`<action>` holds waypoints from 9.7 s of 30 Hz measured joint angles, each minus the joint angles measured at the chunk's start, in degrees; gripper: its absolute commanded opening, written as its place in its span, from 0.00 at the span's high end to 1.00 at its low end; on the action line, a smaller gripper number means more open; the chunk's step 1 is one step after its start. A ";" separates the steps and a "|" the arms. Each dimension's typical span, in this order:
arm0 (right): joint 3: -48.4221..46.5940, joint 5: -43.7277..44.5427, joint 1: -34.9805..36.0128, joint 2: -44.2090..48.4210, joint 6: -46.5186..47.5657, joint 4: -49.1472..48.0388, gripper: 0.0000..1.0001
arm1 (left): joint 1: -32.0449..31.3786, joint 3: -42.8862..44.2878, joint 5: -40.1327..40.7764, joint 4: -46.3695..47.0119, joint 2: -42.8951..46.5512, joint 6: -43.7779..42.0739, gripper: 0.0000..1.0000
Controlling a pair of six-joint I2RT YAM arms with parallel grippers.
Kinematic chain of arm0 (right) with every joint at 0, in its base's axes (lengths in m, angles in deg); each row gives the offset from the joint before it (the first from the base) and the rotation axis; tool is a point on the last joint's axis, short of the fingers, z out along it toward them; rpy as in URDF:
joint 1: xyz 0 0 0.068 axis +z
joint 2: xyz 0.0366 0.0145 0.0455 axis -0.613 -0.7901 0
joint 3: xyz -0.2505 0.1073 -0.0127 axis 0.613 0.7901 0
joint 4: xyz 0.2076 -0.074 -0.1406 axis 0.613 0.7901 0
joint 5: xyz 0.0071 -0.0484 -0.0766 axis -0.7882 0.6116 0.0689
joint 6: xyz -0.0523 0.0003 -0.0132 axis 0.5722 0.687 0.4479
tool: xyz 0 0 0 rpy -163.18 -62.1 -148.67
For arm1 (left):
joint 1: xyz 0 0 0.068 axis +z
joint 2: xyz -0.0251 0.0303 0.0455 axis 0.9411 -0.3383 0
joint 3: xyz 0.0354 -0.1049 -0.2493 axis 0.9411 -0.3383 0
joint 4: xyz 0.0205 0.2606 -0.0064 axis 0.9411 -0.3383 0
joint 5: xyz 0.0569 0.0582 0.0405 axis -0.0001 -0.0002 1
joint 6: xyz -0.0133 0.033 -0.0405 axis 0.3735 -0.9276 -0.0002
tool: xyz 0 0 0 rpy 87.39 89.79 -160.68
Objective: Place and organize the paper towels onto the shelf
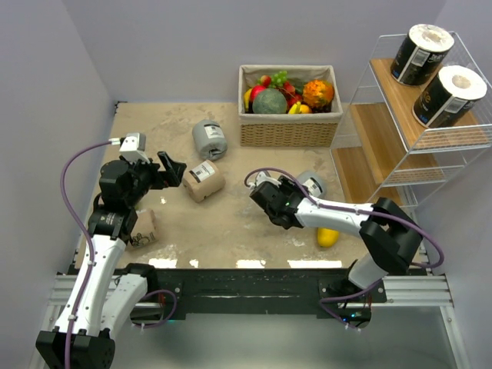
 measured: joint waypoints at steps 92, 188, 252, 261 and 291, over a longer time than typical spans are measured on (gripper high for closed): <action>-24.26 -18.93 -0.46 2.47 -13.25 13.86 0.70 | 0.00 0.00 0.90 -0.02 0.52 0.00 0.00; -46.60 -7.19 -36.92 -6.27 15.80 5.79 0.65 | 0.00 0.00 0.90 -0.02 1.07 0.00 0.00; -34.23 -72.94 -12.22 -22.21 -31.67 -19.02 0.15 | -0.37 -13.77 -2.25 13.60 -15.65 14.93 0.22; -34.71 -80.54 -14.10 -25.79 -33.79 -23.32 0.12 | -0.37 -12.61 3.76 10.36 -17.57 15.02 0.25; -33.51 -97.48 -16.00 -33.77 -43.69 -40.65 0.55 | -0.37 -8.44 10.16 4.76 -20.57 15.54 0.28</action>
